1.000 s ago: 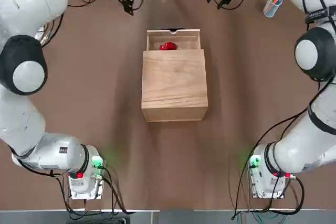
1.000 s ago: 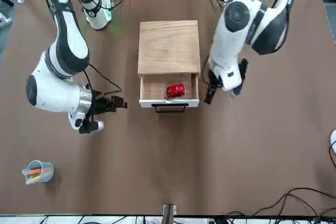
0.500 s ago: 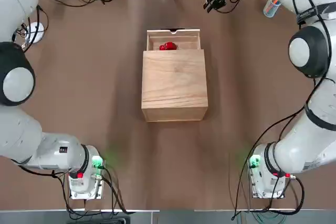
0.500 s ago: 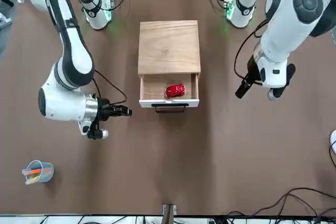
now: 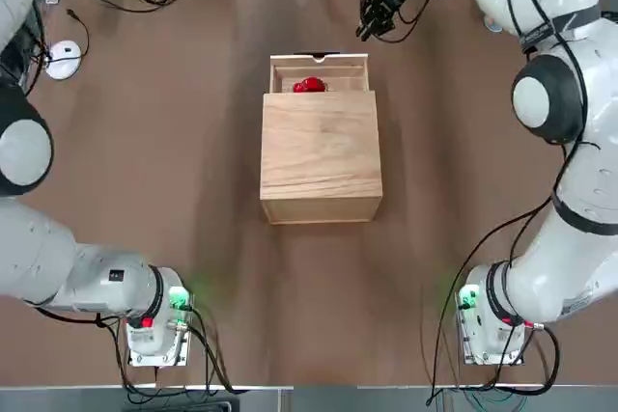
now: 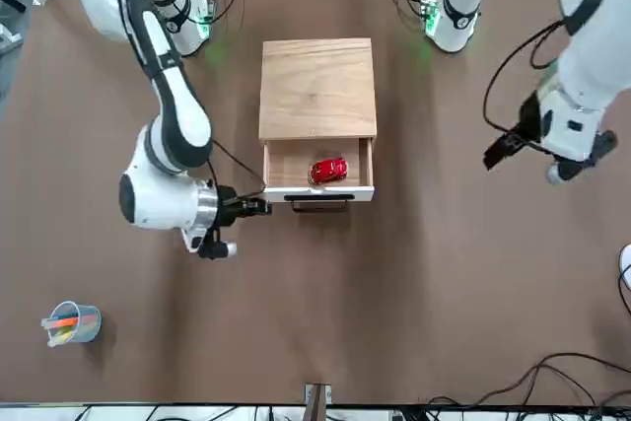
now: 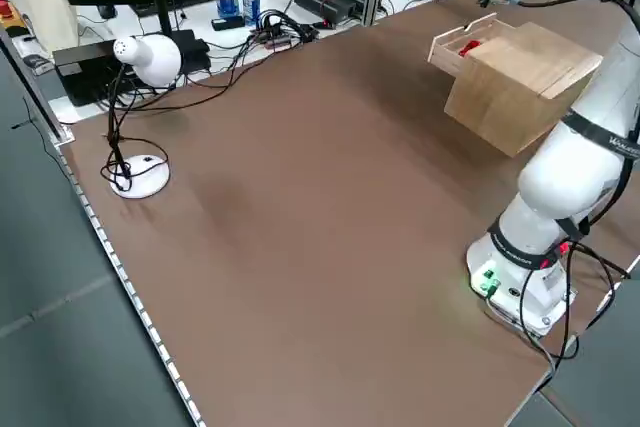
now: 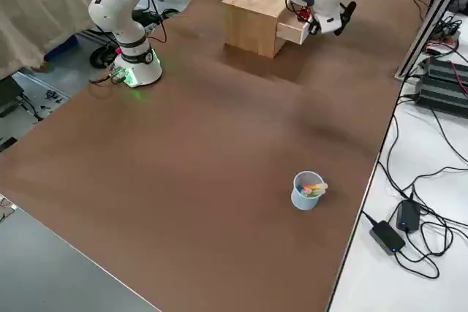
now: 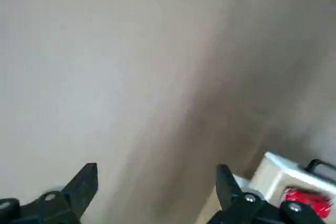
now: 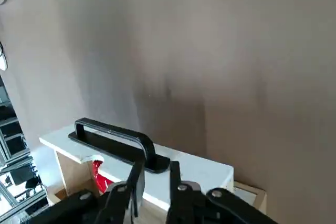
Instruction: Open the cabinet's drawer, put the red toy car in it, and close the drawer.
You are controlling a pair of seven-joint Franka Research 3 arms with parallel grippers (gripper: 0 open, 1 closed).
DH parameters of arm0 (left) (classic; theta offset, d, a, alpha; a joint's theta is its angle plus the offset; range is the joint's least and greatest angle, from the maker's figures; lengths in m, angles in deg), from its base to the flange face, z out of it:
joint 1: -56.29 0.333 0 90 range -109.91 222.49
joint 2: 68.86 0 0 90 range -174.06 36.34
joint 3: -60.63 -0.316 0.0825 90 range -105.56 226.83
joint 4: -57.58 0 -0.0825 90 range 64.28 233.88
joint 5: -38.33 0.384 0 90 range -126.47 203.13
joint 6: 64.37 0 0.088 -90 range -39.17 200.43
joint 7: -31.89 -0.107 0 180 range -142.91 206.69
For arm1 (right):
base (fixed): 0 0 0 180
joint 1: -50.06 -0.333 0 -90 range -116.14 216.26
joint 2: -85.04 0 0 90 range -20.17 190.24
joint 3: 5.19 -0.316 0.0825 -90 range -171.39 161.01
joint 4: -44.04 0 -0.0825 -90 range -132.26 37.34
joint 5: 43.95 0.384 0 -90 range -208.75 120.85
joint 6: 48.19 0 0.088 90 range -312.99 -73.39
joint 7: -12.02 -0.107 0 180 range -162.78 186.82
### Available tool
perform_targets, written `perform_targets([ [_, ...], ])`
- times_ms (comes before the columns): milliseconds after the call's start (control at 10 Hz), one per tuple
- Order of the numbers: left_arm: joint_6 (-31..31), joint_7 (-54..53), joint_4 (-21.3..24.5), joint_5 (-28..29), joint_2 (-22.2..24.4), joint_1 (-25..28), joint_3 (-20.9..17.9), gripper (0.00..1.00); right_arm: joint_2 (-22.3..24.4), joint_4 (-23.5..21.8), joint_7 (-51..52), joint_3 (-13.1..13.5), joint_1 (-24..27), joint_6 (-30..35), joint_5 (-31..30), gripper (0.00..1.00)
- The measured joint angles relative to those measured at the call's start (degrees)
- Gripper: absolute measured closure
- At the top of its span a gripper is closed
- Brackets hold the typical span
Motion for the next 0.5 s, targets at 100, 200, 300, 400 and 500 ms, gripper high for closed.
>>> perform_targets([
  [100, -1.8, -7.6, 0.0, 0.0, 0.8, 0.3, -1.1, 0.0, -0.1, 0.0, 0.0, 0.0, -0.2, 0.1, 0.0, 0.82],
  [200, -2.6, -13.2, 0.0, 0.0, 1.7, 1.4, -1.5, 0.0, -0.3, 0.0, -0.1, 0.0, -0.3, 0.2, 0.2, 0.9],
  [300, -2.9, -18.1, 0.0, 0.1, 2.7, 2.8, -1.5, 0.0, -0.6, 0.0, -0.1, 0.0, -0.6, 0.3, 0.8, 0.92],
  [400, -3.0, -21.9, -0.2, 0.1, 3.5, 4.2, -1.6, 0.0, -0.9, 0.0, -0.1, 0.0, -0.9, 0.3, 1.1, 0.93],
  [500, -3.0, -23.7, -0.8, 0.1, 4.1, 5.0, -1.6, 0.0, -1.3, -0.1, -0.1, 0.0, -1.1, 0.3, 1.2, 0.92],
])
